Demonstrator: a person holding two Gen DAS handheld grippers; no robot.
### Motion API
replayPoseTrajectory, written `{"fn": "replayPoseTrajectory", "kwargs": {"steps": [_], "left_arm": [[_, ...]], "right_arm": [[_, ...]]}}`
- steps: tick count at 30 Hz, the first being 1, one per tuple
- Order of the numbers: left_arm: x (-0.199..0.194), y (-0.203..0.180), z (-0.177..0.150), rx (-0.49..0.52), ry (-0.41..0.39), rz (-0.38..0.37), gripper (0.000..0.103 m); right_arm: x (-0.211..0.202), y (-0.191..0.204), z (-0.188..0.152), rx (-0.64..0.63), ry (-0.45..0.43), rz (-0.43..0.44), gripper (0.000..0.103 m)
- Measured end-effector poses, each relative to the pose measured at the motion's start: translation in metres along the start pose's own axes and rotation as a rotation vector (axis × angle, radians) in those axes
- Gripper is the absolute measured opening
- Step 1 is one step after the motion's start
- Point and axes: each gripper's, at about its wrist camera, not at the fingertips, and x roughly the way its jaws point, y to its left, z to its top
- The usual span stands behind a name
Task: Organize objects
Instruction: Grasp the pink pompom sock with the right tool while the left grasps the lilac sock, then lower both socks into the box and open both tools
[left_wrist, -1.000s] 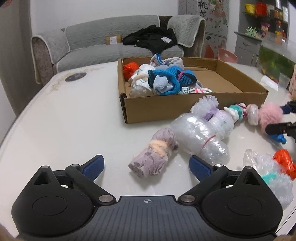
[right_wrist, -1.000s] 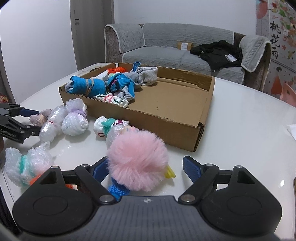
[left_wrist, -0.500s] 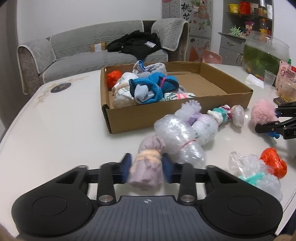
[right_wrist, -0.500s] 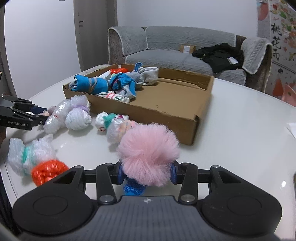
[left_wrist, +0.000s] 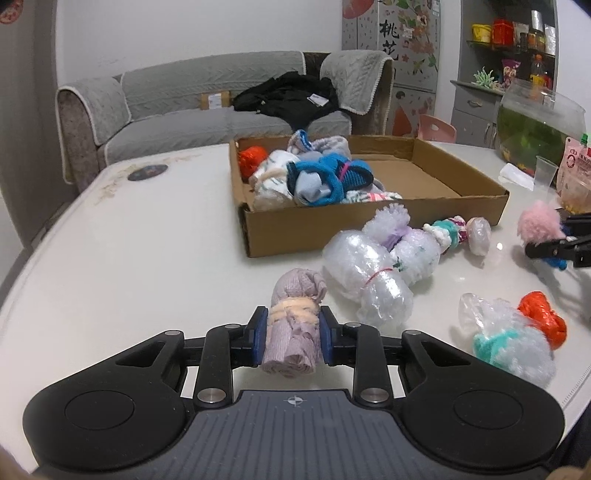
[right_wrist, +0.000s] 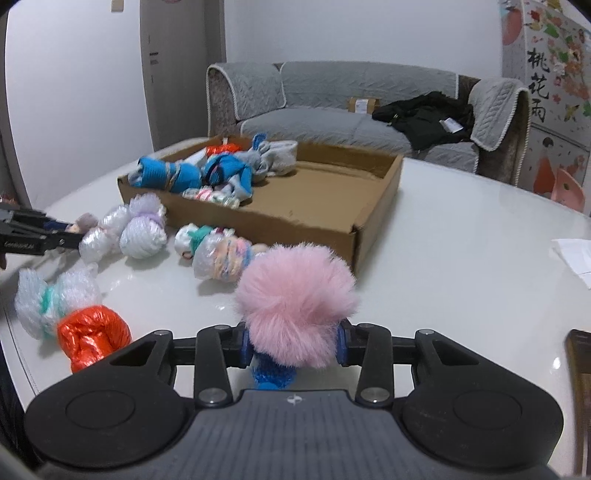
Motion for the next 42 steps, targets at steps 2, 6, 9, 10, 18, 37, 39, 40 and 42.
{"fn": "replayPoseTrajectory", "kwargs": {"steps": [2, 6, 9, 10, 18, 37, 39, 40, 42], "left_arm": [[-0.009, 0.005, 0.006, 0.002, -0.004, 0.014, 0.034], [-0.026, 0.013, 0.034, 0.006, -0.038, 0.023, 0.034], [-0.029, 0.012, 0.064, 0.033, -0.064, 0.016, 0.034], [-0.029, 0.011, 0.078, 0.046, -0.076, 0.011, 0.034], [0.001, -0.023, 0.167, 0.15, -0.149, -0.071, 0.034], [0.204, -0.107, 0.218, 0.174, 0.061, -0.192, 0.035], [0.217, -0.106, 0.216, 0.18, 0.08, -0.182, 0.035], [0.223, -0.104, 0.215, 0.18, 0.089, -0.175, 0.035], [0.231, -0.099, 0.212, 0.18, 0.104, -0.16, 0.035]], "right_arm": [[-0.007, -0.005, 0.004, -0.005, -0.012, -0.012, 0.036], [-0.019, -0.013, 0.022, -0.032, -0.042, -0.027, 0.036], [-0.026, -0.021, 0.044, -0.055, -0.076, -0.043, 0.036], [-0.027, -0.024, 0.051, -0.057, -0.088, -0.046, 0.036], [-0.017, -0.04, 0.116, -0.129, -0.176, -0.054, 0.036], [0.093, -0.063, 0.16, -0.165, -0.033, 0.007, 0.036], [0.103, -0.064, 0.16, -0.18, -0.004, 0.006, 0.036], [0.108, -0.065, 0.16, -0.184, 0.009, 0.01, 0.036], [0.119, -0.065, 0.159, -0.194, 0.039, 0.014, 0.036]]}}
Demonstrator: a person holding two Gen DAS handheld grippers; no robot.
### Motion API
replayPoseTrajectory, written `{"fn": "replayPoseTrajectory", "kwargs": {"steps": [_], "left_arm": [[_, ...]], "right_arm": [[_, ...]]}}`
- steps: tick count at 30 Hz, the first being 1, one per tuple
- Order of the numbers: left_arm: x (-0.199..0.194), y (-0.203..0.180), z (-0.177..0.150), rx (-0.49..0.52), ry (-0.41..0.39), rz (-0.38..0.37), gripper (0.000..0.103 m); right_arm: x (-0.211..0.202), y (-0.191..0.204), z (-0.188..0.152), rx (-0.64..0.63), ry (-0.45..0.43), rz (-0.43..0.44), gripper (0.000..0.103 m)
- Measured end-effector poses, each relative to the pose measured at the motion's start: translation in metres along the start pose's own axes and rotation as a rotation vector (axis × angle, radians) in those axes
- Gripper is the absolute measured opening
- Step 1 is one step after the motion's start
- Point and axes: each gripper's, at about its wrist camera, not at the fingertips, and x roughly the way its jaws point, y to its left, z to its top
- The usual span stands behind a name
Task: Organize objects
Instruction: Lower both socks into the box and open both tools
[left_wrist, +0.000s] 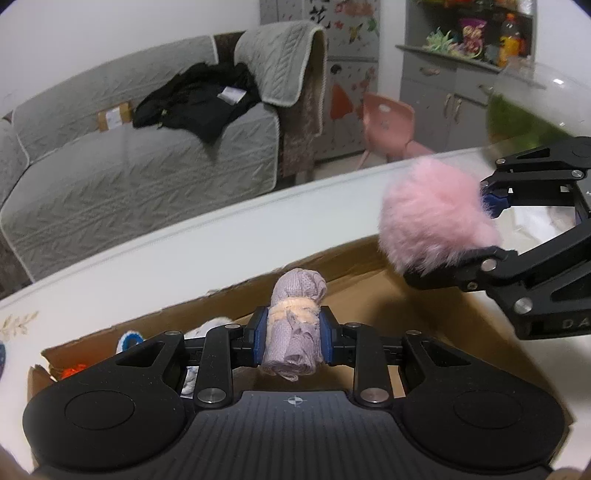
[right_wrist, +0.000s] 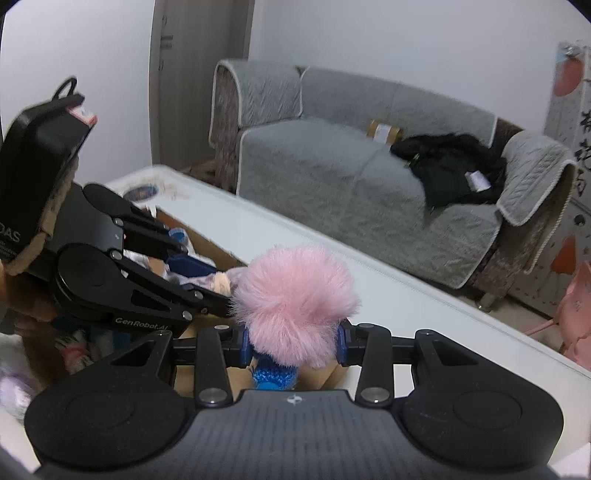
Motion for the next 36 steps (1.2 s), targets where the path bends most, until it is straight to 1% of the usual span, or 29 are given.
{"fn": "replayPoseTrajectory", "kwargs": {"steps": [5, 12, 23, 25, 26, 29, 33, 36], "left_arm": [[0.008, 0.011, -0.011, 0.014, 0.024, 0.035, 0.035], [0.011, 0.011, -0.011, 0.015, 0.048, 0.053, 0.035], [0.016, 0.007, -0.014, 0.022, 0.083, 0.055, 0.035], [0.016, 0.009, -0.013, 0.018, 0.085, 0.054, 0.036], [0.017, 0.009, -0.012, 0.014, 0.088, 0.056, 0.039], [0.017, 0.01, -0.011, 0.007, 0.092, 0.056, 0.041], [0.017, 0.013, -0.011, -0.013, 0.105, 0.075, 0.054], [0.017, 0.015, -0.011, -0.029, 0.113, 0.085, 0.061]], "right_arm": [[0.027, 0.003, 0.0, -0.038, 0.064, 0.012, 0.036], [0.058, 0.009, -0.003, -0.08, 0.156, 0.015, 0.037], [0.054, 0.012, -0.003, -0.064, 0.195, 0.017, 0.04], [0.056, 0.011, -0.003, -0.066, 0.198, 0.015, 0.043], [0.058, 0.012, -0.002, -0.068, 0.2, 0.014, 0.043], [0.059, 0.011, 0.0, -0.068, 0.206, 0.014, 0.046], [0.059, 0.013, 0.002, -0.074, 0.215, 0.005, 0.048], [0.057, 0.012, 0.003, -0.074, 0.213, 0.001, 0.049]]}}
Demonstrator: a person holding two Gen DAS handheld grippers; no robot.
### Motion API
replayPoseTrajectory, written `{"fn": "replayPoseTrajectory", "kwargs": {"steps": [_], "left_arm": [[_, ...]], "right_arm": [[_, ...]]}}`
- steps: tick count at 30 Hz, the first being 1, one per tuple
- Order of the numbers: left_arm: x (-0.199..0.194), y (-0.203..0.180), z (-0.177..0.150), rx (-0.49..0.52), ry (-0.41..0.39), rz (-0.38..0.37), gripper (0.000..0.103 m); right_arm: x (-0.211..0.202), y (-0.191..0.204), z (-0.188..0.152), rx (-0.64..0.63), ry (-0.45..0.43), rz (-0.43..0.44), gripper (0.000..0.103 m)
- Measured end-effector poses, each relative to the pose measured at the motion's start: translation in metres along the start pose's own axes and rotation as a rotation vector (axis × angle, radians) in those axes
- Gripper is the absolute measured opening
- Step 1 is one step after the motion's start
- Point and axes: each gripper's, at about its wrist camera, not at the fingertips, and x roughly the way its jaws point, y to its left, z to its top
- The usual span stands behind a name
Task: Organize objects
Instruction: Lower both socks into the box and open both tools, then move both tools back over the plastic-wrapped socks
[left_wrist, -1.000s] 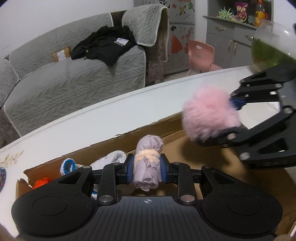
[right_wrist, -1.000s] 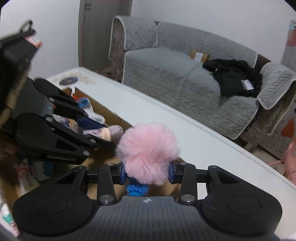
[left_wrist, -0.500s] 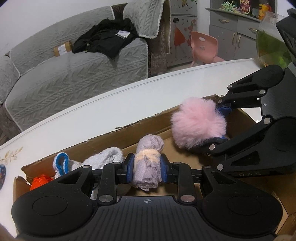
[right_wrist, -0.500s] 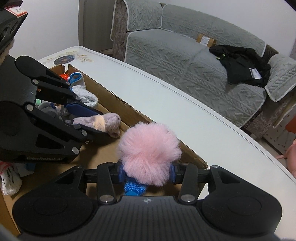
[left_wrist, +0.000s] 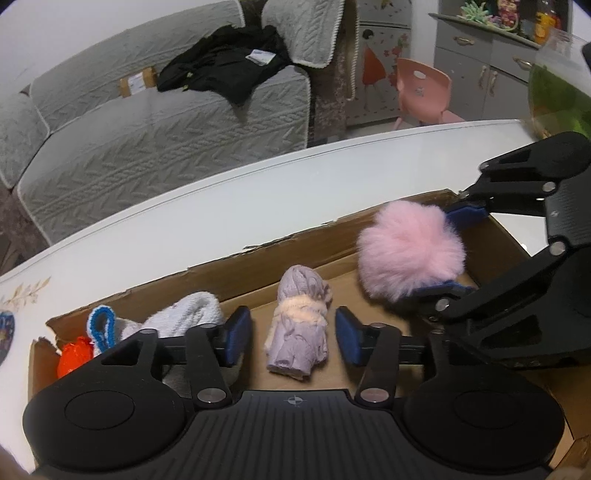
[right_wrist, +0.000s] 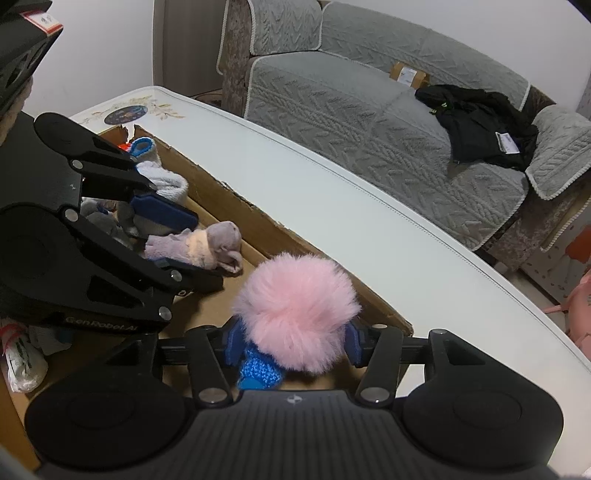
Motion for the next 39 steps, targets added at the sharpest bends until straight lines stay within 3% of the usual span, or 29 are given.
{"fn": "replayPoseTrajectory", "kwargs": {"steps": [12, 22, 27, 32, 36, 39], "left_arm": [[-0.019, 0.0, 0.0, -0.005, -0.024, 0.012, 0.069], [-0.088, 0.006, -0.014, -0.016, -0.136, 0.012, 0.08], [-0.138, 0.016, -0.044, -0.058, -0.203, 0.045, 0.084], [-0.185, 0.02, -0.097, -0.113, -0.253, 0.074, 0.086], [-0.207, 0.014, -0.147, -0.16, -0.254, 0.081, 0.086], [-0.208, 0.007, -0.177, -0.176, -0.231, 0.085, 0.087]], "right_arm": [[-0.014, -0.001, 0.001, 0.015, -0.024, -0.011, 0.055], [-0.059, 0.001, -0.004, 0.05, -0.095, -0.03, 0.056], [-0.093, 0.013, -0.015, 0.089, -0.15, -0.043, 0.06], [-0.133, 0.042, -0.045, 0.137, -0.225, -0.015, 0.071], [-0.157, 0.071, -0.08, 0.202, -0.285, 0.045, 0.074], [-0.152, 0.094, -0.104, 0.206, -0.276, 0.065, 0.076]]}}
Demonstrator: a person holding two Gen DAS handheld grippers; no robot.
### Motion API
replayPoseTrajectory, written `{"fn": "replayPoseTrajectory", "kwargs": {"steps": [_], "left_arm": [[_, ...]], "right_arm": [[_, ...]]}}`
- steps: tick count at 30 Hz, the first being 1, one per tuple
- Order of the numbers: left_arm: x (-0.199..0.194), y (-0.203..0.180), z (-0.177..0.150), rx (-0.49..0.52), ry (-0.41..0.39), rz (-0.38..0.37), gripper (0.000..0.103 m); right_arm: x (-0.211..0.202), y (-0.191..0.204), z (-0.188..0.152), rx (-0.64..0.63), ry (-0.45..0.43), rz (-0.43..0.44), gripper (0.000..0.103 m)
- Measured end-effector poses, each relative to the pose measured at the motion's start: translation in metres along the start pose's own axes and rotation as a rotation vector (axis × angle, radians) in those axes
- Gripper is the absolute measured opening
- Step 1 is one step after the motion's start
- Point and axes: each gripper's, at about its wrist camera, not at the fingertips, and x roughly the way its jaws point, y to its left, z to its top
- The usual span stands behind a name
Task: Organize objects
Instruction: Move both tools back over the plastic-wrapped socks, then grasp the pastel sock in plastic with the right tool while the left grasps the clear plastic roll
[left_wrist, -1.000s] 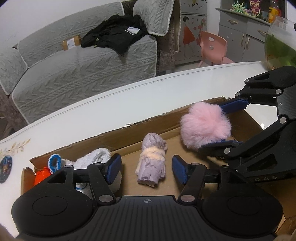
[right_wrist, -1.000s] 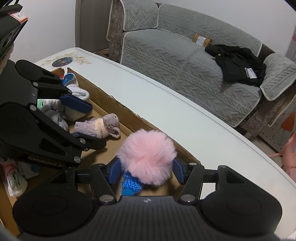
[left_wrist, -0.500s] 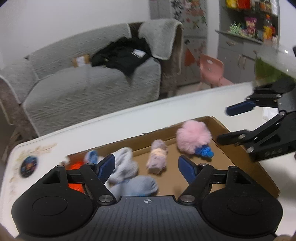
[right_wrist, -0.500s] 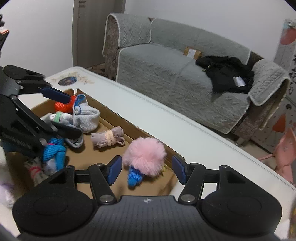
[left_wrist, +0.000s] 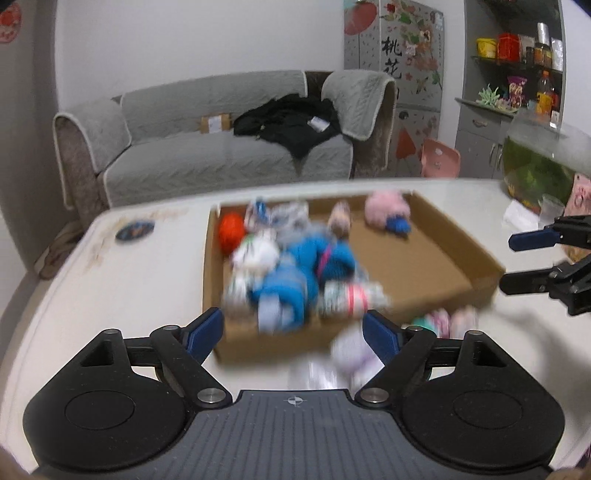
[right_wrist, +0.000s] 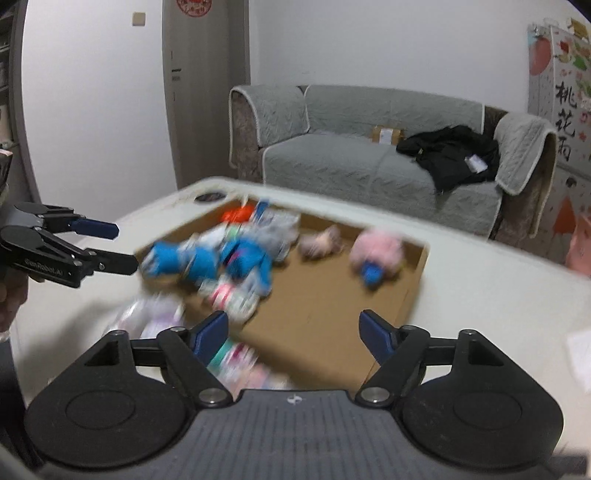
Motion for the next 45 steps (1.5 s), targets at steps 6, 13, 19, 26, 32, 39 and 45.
{"fn": "replayPoseTrajectory", "kwargs": {"steps": [6, 13, 19, 26, 32, 39, 45], "left_arm": [[0.009, -0.001, -0.035, -0.035, 0.064, -0.011, 0.087], [0.028, -0.008, -0.044, -0.025, 0.071, -0.031, 0.088], [0.025, -0.001, -0.052, -0.033, 0.067, -0.06, 0.074], [0.01, 0.013, -0.068, -0.035, 0.09, -0.045, 0.046], [0.004, 0.019, -0.073, -0.03, 0.088, -0.015, 0.054], [0.013, 0.014, -0.072, -0.014, 0.072, 0.003, 0.079], [0.02, 0.021, -0.07, -0.022, 0.06, 0.011, 0.087]], "right_arm": [[0.033, 0.006, -0.027, 0.04, 0.067, 0.035, 0.075], [0.064, 0.004, -0.03, 0.075, 0.084, 0.049, 0.073], [0.069, 0.01, -0.036, 0.035, 0.073, 0.03, 0.06], [0.046, 0.017, -0.058, -0.041, 0.06, 0.008, 0.058], [0.031, 0.008, -0.067, -0.057, 0.05, 0.01, 0.059], [0.03, 0.005, -0.066, -0.048, 0.05, 0.012, 0.064], [0.032, 0.004, -0.065, -0.046, 0.056, 0.007, 0.067]]}}
